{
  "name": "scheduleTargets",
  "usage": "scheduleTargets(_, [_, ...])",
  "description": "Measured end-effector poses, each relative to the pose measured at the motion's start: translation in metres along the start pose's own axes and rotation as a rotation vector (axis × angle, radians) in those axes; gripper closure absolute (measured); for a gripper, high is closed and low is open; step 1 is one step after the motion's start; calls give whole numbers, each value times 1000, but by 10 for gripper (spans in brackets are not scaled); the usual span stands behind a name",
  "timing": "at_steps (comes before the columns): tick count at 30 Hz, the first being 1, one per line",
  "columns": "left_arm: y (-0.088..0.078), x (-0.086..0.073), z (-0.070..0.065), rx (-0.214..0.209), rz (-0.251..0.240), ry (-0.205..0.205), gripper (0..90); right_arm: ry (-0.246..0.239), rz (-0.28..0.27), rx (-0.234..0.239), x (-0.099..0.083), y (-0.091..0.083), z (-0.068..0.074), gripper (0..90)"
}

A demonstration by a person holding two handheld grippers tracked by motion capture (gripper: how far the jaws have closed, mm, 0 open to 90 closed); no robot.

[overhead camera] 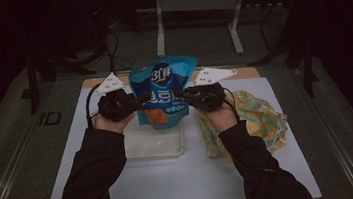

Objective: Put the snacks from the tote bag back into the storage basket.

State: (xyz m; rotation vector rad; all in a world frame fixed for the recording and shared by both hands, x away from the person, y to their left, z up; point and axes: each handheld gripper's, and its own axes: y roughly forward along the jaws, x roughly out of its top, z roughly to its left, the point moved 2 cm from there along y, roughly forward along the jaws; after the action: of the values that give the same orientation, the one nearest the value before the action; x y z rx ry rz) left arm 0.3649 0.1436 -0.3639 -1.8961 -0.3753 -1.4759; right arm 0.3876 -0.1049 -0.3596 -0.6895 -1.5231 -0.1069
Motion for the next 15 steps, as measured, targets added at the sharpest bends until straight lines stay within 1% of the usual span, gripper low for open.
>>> scheduleTargets(3, [-8,-3,5,15,5,-7,875,-6,2,11,2,9,5,894])
scheduleTargets(9, [-26,-13,13,47,8,-20,875,-1,-1,44,5,27,14,894])
scheduleTargets(15, [-43,-23,24,72,14,-29,875,-5,5,59,9,47,28,894])
